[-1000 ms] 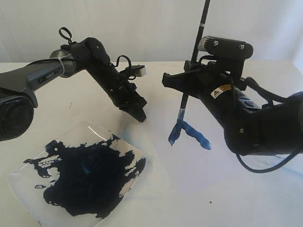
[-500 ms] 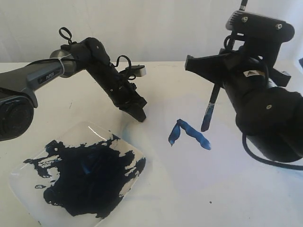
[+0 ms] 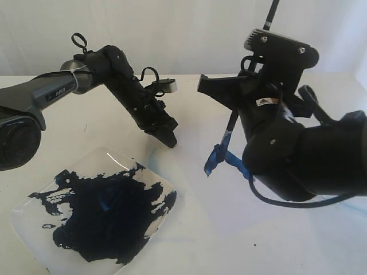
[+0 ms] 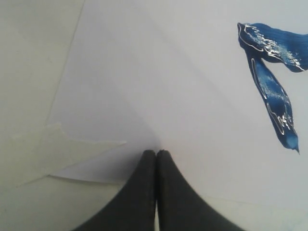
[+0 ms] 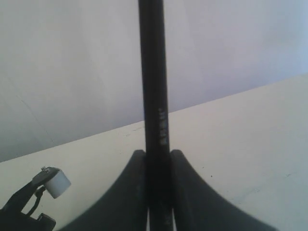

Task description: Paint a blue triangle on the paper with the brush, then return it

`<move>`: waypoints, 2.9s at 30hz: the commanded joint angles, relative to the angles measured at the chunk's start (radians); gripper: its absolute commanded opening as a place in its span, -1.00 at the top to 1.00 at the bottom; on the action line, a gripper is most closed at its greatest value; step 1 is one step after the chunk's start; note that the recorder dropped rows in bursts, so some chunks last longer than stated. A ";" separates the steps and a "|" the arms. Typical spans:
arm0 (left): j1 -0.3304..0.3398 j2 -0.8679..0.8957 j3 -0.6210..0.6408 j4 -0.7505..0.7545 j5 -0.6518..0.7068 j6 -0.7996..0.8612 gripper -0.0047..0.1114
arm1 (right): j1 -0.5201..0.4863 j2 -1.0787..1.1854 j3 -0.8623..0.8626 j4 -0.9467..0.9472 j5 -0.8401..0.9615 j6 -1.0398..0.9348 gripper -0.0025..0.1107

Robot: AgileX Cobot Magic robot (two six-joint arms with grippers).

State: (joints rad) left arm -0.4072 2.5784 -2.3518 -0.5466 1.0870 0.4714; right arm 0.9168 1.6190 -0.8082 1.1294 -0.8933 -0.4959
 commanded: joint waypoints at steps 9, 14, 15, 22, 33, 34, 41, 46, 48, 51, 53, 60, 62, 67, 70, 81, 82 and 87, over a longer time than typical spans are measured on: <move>-0.004 -0.002 0.000 0.002 0.004 -0.005 0.92 | 0.003 0.150 -0.081 -0.010 -0.056 0.117 0.96; -0.004 -0.002 0.000 0.002 0.004 -0.005 0.92 | 0.003 0.174 -0.081 -0.008 -0.073 0.138 0.96; -0.004 -0.002 0.000 0.002 0.004 -0.005 0.92 | 0.003 0.176 -0.081 -0.008 -0.071 0.145 0.96; -0.004 -0.002 0.000 0.002 0.005 -0.003 0.92 | 0.003 0.197 -0.081 -0.008 -0.071 0.168 0.96; -0.004 -0.002 0.000 0.002 0.005 -0.003 0.92 | 0.003 0.210 -0.081 -0.008 -0.073 0.189 0.96; -0.004 -0.002 0.000 0.002 0.005 -0.003 0.92 | 0.003 0.210 -0.081 -0.008 -0.073 0.189 0.96; -0.004 -0.002 0.000 0.002 0.005 -0.003 0.92 | 0.003 0.212 -0.081 -0.008 -0.077 0.189 0.96; -0.004 -0.002 0.000 0.002 0.003 -0.003 0.92 | 0.003 0.238 -0.079 -0.008 -0.082 0.189 0.96; -0.004 -0.002 0.000 0.002 0.003 -0.003 0.92 | 0.003 0.239 -0.079 -0.008 -0.082 0.189 0.96; -0.004 -0.002 0.000 0.002 0.003 -0.003 0.92 | 0.003 0.241 -0.079 -0.008 -0.093 0.186 0.96; -0.004 -0.002 0.000 0.002 0.003 -0.003 0.92 | 0.003 0.241 -0.079 -0.008 -0.096 0.186 0.96; -0.004 -0.002 0.000 0.002 0.003 -0.003 0.92 | 0.003 0.241 -0.079 -0.003 -0.095 0.174 0.96; -0.004 -0.002 0.000 0.002 0.003 -0.003 0.92 | 0.003 0.241 -0.079 -0.001 -0.095 0.154 0.96; -0.004 -0.002 0.000 0.002 0.003 -0.001 0.92 | 0.003 0.241 -0.079 0.007 -0.088 0.151 0.96; -0.004 -0.002 0.000 0.002 0.003 -0.001 0.92 | 0.003 0.241 -0.079 0.007 -0.077 0.140 0.96; -0.004 -0.002 0.000 0.002 0.003 -0.001 0.92 | 0.003 0.241 -0.079 0.045 -0.075 0.079 0.96; -0.004 -0.002 0.000 0.002 0.003 -0.001 0.92 | 0.003 0.241 -0.079 0.045 -0.075 0.074 0.96; -0.004 -0.002 0.000 0.002 0.003 -0.001 0.92 | 0.003 0.239 -0.079 0.053 -0.077 0.054 0.96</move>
State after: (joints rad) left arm -0.4072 2.5784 -2.3518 -0.5486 1.0852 0.4714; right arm 0.9168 1.8582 -0.8843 1.1758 -0.9673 -0.4125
